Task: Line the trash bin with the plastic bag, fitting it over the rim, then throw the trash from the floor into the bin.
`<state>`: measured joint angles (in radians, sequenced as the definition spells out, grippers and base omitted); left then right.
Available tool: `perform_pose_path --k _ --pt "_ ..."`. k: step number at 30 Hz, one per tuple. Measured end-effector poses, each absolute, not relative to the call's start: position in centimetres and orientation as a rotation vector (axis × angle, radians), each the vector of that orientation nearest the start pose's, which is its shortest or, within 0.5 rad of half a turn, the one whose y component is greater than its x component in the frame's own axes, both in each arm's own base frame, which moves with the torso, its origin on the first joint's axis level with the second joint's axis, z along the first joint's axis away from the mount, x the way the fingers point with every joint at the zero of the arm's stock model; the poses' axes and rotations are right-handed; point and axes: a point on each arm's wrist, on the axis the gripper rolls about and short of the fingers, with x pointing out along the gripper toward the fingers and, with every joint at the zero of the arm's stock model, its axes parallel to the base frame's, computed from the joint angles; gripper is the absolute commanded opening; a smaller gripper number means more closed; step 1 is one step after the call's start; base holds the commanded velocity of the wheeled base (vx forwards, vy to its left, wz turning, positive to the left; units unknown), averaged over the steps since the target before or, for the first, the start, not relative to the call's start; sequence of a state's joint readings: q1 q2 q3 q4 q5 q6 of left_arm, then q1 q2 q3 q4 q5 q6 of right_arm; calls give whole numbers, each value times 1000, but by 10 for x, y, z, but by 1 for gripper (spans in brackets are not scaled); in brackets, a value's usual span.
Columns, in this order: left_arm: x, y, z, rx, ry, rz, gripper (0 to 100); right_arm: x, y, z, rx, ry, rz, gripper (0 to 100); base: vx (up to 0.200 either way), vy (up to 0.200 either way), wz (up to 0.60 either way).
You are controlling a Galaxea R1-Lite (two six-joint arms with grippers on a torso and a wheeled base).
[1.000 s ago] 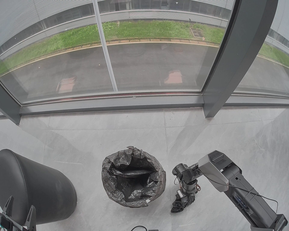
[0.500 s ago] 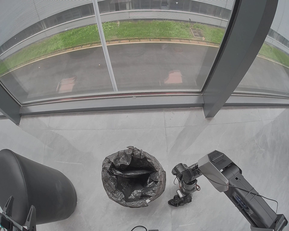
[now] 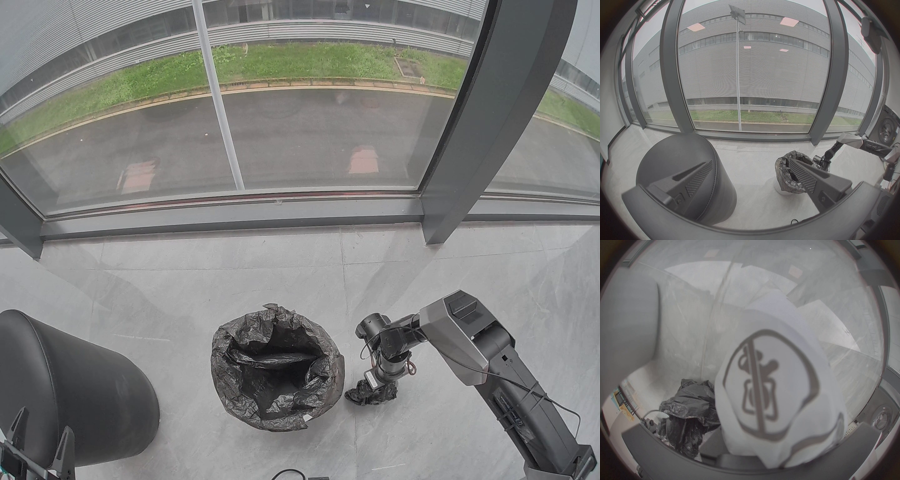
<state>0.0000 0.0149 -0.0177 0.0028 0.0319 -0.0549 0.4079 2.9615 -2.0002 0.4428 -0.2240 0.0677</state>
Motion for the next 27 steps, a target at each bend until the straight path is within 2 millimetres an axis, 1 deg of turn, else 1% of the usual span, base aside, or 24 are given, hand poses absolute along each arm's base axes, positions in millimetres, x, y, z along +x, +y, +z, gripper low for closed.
perform_pose_path --k 7,9,13,14,18,19,21,24,27 --pt "-23 1 81 -56 -2 32 100 447 194 -86 -411 1219 91 0 0 0 0" --pt "-23 1 81 -56 -2 32 100 446 197 -66 -450 1195 102 0 0 0 0" --pt "-23 1 81 -56 -2 32 100 443 208 -20 -534 1111 126 0 0 0 0" --pt "-23 1 81 -56 -2 32 100 442 211 -11 -551 1092 128 0 0 0 0" --pt "-23 1 81 -56 -3 32 100 433 225 33 -654 987 127 0 0 0 0" --pt "-23 1 81 -56 -4 31 100 431 227 40 -674 968 122 0 0 0 0" --pt "-23 1 81 -56 -4 32 100 422 237 63 -720 909 112 0 0 0 0" --pt "-23 1 81 -56 -4 32 100 407 255 90 -766 837 137 0 0 0 0" --pt "-23 1 81 -56 -4 31 100 395 265 110 -787 787 162 0 0 0 0"
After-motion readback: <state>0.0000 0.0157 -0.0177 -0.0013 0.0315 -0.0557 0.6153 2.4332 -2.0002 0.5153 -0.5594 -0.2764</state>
